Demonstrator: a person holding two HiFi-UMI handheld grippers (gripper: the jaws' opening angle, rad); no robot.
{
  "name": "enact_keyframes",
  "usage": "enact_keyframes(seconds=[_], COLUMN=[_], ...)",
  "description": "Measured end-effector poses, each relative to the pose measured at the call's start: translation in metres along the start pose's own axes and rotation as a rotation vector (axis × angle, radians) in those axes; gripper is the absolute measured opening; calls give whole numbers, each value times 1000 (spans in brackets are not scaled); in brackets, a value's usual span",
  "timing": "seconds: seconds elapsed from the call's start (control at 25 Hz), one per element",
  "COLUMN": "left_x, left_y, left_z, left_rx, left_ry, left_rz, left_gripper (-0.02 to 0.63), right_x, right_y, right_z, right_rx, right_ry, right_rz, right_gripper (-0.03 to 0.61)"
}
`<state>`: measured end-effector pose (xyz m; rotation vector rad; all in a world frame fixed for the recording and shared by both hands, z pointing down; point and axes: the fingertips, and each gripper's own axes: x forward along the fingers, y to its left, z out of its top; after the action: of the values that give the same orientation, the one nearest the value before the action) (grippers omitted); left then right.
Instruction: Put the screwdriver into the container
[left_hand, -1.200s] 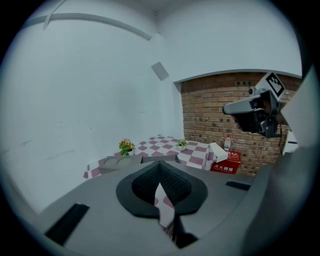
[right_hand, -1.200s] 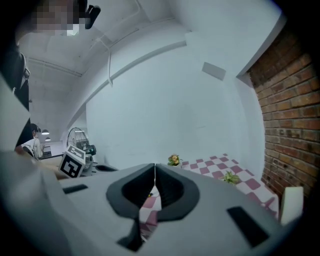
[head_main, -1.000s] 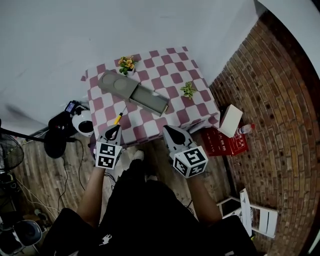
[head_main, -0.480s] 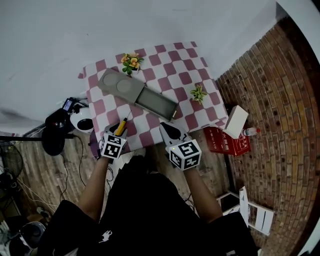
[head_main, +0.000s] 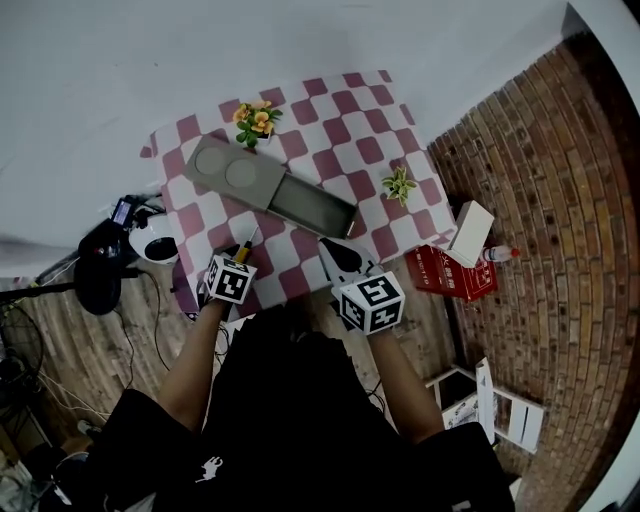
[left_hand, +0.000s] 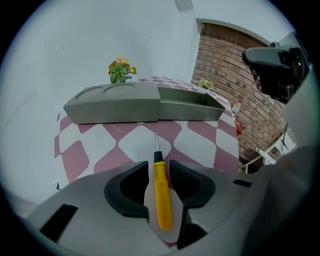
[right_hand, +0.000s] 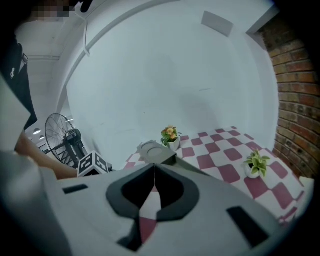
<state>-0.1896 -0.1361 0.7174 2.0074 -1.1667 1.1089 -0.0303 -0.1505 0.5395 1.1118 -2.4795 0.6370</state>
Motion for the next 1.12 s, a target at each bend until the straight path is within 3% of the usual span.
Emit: enact_keyframes(seconds=[0.28,0.44,0.8,1.12], left_x=[10,-7,-60,-55], left_y=[2,-2,-23,-60], left_z=[-3,5,104,164], left_rx=[11,39,422,724], left_ry=[42,-9,-231,-277], left_rz=[-21,-50,-79,-183], left_gripper=[80,79,78,78], right_x=[4,5,3,-12], right_y=[-9,-12,-26,-49], right_z=[3,8,28,31], right_rx=[12,13,15,61], right_ry=[0,-19,-68,-88], right_rz=[-37,-44,-72,-124], right_gripper=[5,5,5,2])
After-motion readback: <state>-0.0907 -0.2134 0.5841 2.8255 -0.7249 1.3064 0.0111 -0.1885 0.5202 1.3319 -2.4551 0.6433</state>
